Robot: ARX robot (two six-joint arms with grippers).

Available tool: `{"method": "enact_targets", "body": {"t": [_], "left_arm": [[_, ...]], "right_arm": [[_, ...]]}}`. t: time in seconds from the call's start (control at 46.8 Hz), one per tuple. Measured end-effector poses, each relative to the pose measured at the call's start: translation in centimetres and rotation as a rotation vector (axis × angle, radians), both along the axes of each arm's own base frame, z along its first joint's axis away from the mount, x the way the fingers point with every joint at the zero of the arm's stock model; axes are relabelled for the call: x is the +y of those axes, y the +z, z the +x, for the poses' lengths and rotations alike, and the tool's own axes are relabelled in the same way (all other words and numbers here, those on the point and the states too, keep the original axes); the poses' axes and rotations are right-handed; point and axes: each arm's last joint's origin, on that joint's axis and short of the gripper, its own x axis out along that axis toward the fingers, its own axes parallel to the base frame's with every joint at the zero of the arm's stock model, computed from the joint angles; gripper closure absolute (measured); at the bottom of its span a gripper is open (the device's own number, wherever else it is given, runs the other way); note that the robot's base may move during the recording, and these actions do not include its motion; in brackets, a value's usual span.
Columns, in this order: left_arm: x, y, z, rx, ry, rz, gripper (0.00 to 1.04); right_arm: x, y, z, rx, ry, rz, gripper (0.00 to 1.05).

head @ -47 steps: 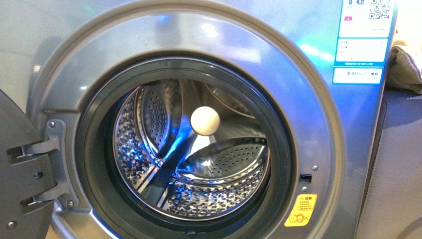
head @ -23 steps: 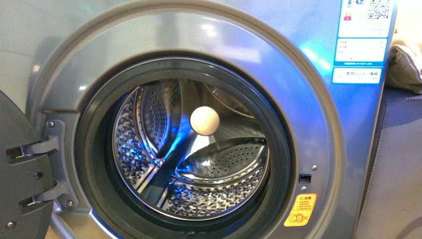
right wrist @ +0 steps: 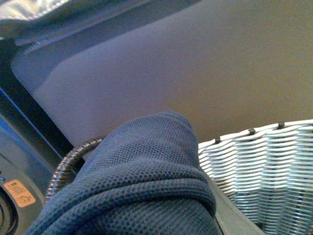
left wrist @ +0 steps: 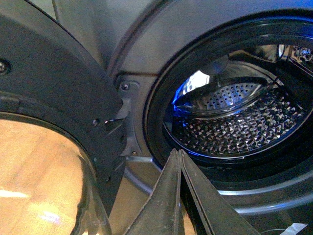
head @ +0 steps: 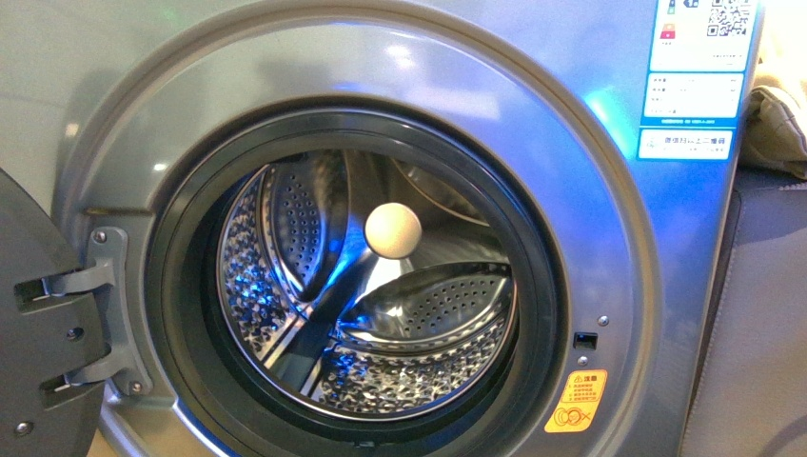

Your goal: Collect clothes from washing machine

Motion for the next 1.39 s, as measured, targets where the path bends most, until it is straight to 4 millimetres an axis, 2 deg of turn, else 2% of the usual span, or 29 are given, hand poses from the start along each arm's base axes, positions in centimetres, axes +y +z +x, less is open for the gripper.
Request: {"method": "enact_targets", "body": {"t": [0.192, 0.321, 0.406, 0.535, 0.62, 0.77, 0.984, 1.155, 1.24, 1.39], "left_arm": [[1.0, -2.6, -1.0, -0.01, -0.016, 0.001, 1.01], [1.4, -4.1, -1.5, -0.001, 0.009, 0.002, 1.01], [1.4, -5.0, -1.8, 0.004, 0.001, 0.002, 1.01], [1.4, -5.8, -2.1, 0.001, 0.001, 0.002, 1.01], [1.4, -6.3, -2.4, -0.002, 0.002, 0.002, 1.01], [1.4, -7.0, -2.7, -0.006, 0.002, 0.002, 1.01], [1.4, -7.9, -3.2, -0.007, 0.001, 0.002, 1.01], [1.4, -8.3, -3.4, -0.007, 0.002, 0.002, 1.01], [1.4, -8.5, -3.5, -0.006, 0.001, 0.002, 1.01], [1.4, -8.9, -3.8, -0.013, 0.002, 0.002, 1.01]], "right_arm": [[-0.4, -3.1, 0.9, 0.13, -0.038, 0.042, 0.95], [-0.8, -6.4, 1.3, 0.298, -0.032, 0.139, 0.72], [-0.9, -7.7, 1.3, 0.355, -0.026, 0.165, 0.59], [-1.1, -8.2, 1.1, 0.366, -0.022, 0.172, 0.4], [-1.0, -7.2, 1.1, 0.331, -0.018, 0.14, 0.28], [-0.6, -4.1, 1.1, 0.215, -0.003, 0.075, 0.06], [0.9, 2.1, 1.3, -0.008, 0.034, 0.035, 0.08], [3.7, 6.6, 0.9, -0.192, 0.101, 0.01, 0.08], [5.7, 7.9, 0.1, -0.281, 0.12, -0.013, 0.08], [9.5, 8.0, -2.3, -0.371, 0.166, -0.049, 0.08]]}}
